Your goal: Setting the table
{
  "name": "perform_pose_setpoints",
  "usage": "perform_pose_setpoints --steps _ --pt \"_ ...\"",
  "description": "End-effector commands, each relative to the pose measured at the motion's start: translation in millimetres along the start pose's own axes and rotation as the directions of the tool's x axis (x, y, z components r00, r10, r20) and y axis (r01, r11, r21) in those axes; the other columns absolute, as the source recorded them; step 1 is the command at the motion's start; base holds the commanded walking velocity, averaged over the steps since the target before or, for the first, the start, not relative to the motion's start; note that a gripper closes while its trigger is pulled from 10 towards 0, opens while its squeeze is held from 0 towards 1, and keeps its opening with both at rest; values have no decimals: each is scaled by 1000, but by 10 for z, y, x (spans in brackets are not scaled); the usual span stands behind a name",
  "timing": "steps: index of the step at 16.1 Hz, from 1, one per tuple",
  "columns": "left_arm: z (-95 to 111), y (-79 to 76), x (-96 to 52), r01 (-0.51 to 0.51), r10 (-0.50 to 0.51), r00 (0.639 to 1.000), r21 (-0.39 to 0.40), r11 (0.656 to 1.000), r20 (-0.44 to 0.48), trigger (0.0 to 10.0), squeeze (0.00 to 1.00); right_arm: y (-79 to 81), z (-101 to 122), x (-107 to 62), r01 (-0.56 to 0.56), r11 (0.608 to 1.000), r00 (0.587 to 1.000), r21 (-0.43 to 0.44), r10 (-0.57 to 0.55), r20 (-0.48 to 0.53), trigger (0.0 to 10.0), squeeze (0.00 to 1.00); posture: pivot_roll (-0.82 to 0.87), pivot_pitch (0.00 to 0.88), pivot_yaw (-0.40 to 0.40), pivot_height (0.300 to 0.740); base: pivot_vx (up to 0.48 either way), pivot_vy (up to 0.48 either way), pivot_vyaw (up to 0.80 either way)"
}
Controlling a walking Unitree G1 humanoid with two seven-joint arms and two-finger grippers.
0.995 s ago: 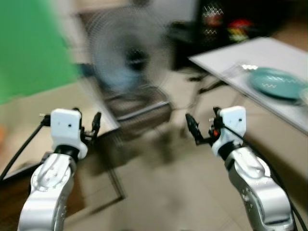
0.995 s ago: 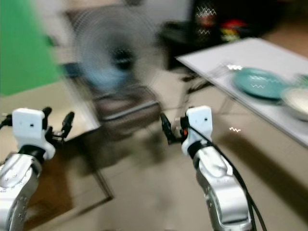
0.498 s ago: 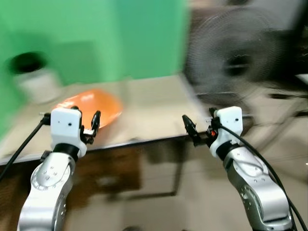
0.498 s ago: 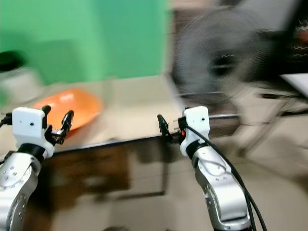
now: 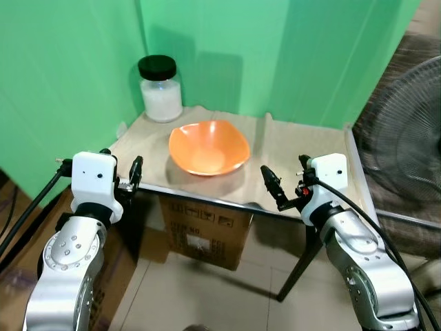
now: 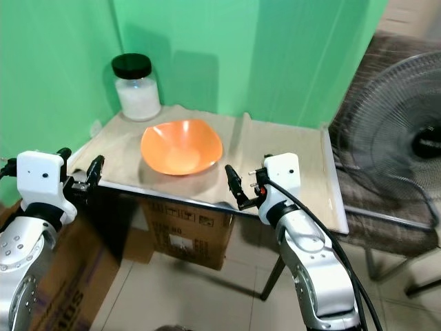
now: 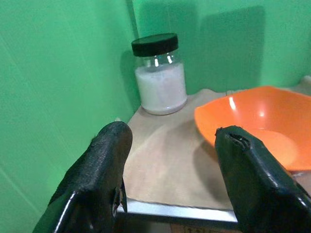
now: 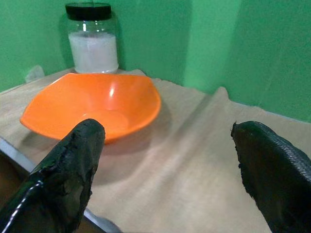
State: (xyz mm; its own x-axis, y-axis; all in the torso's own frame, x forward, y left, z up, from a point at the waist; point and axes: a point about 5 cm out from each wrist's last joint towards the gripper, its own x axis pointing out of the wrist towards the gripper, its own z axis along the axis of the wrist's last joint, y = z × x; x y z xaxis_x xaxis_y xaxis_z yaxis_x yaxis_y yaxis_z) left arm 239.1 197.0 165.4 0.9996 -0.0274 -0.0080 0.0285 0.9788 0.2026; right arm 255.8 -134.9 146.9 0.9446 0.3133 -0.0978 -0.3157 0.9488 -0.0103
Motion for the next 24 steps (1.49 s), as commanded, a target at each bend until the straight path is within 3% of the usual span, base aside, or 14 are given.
perform_pose_setpoints --steps 1,4,8,10,17,24 --pt "-12 -43 7 15 -15 1000 3 1000 -4 10000 0 -76 -17 -24 38 999 999 8 -38 -9 10000 0 39 0 23 740 0 -480 800" --pt "-12 -67 12 26 -26 1000 -3 1000 -1 10000 0 -90 -32 -35 52 998 999 23 -52 -10 10000 0 36 0 29 740 0 -320 798" --pt "6 -94 21 47 -47 999 -16 999 12 10000 0 -94 -83 -63 63 996 998 68 -61 -30 10000 0 33 0 36 740 0 0 0" --pt "15 -103 18 66 -65 997 -30 997 31 10000 0 -87 -82 -55 54 998 998 30 -53 -36 10000 0 33 0 36 740 0 0 0" --pt "0 -141 -10 109 -109 994 -9 994 26 10000 0 -82 -48 -25 62 997 998 54 -61 -31 10000 0 38 0 38 740 387 0 779" --pt "-19 -151 -38 139 -139 990 -7 990 15 10000 0 -140 -29 -29 110 989 994 96 -108 -22 10000 0 40 0 33 740 414 0 0"
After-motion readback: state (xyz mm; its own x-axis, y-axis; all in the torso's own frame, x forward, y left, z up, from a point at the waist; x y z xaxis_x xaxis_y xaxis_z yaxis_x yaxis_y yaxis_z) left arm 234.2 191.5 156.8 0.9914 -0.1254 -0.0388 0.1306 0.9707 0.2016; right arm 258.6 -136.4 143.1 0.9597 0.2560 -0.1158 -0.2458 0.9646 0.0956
